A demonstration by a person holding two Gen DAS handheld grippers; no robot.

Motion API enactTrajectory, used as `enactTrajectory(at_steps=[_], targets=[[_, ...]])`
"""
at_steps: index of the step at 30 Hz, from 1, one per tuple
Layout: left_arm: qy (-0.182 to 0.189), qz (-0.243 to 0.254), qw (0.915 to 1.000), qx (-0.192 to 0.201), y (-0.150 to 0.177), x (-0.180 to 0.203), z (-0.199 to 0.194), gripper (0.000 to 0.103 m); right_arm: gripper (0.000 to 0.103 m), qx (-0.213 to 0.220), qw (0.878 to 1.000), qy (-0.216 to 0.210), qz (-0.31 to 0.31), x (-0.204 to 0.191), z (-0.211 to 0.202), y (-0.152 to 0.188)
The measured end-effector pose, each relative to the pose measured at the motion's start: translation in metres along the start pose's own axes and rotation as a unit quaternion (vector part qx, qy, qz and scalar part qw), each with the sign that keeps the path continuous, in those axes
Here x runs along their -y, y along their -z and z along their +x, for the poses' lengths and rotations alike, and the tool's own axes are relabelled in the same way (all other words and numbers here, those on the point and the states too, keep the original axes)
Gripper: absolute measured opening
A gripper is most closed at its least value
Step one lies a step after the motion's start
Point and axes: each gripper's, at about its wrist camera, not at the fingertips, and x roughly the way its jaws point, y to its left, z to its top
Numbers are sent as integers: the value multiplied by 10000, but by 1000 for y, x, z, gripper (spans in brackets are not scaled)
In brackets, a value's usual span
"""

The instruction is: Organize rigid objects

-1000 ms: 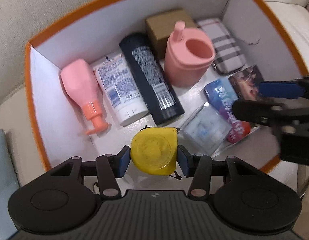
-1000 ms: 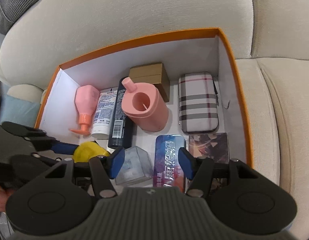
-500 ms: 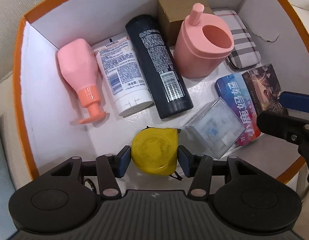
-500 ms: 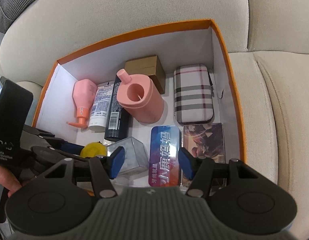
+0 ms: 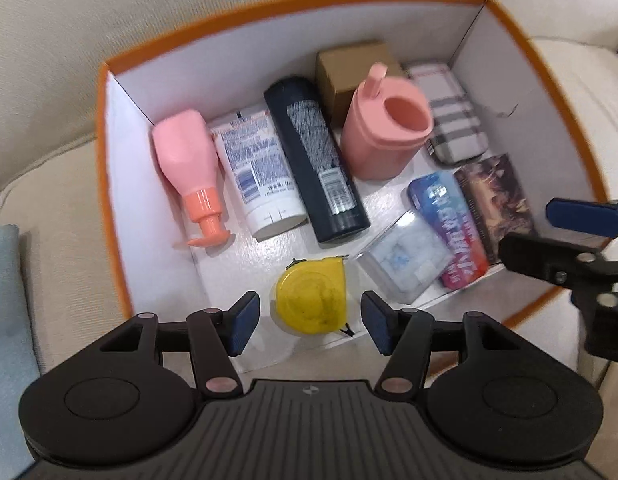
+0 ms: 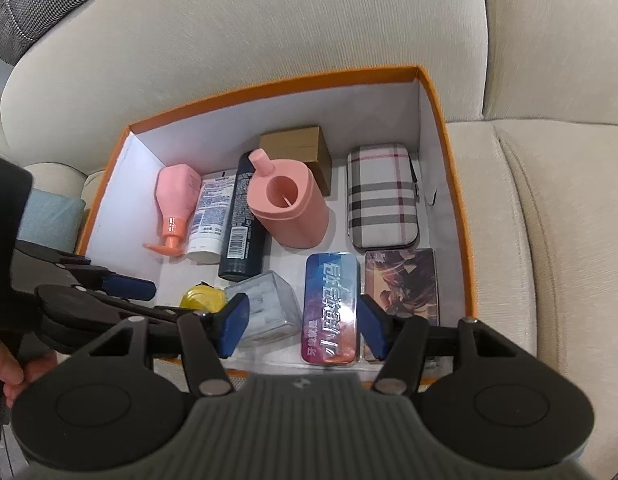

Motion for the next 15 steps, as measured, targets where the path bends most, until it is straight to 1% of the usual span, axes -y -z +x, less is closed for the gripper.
enactTrajectory(at_steps=[2, 4, 6, 8, 11, 13, 15], targets=[[70, -23, 9998, 183, 4, -2, -14, 69, 61, 58, 10000, 38, -41, -4, -8, 0], [214, -53, 9989, 417, 6, -3, -24, 69, 61, 122, 9999, 76, -75, -8, -16, 1], [349, -147, 9969, 686, 9, -3, -35, 69, 61, 212, 9997, 95, -123, -13, -26, 1], [428, -224, 9931, 1068, 17, -3, -53, 69, 61, 309, 9993, 104, -183, -19, -36, 1], [469, -255, 9827, 1772, 30, -2, -84, 69, 65, 430, 9986, 137, -284, -27, -50, 2], [425, -271, 9730, 2252, 41, -1, -106, 69, 65, 520, 9979, 179, -354, -33, -59, 3], [305, -286, 9629, 2666, 51, -1, -123, 69, 65, 627, 9969, 224, -412, -40, -69, 4]])
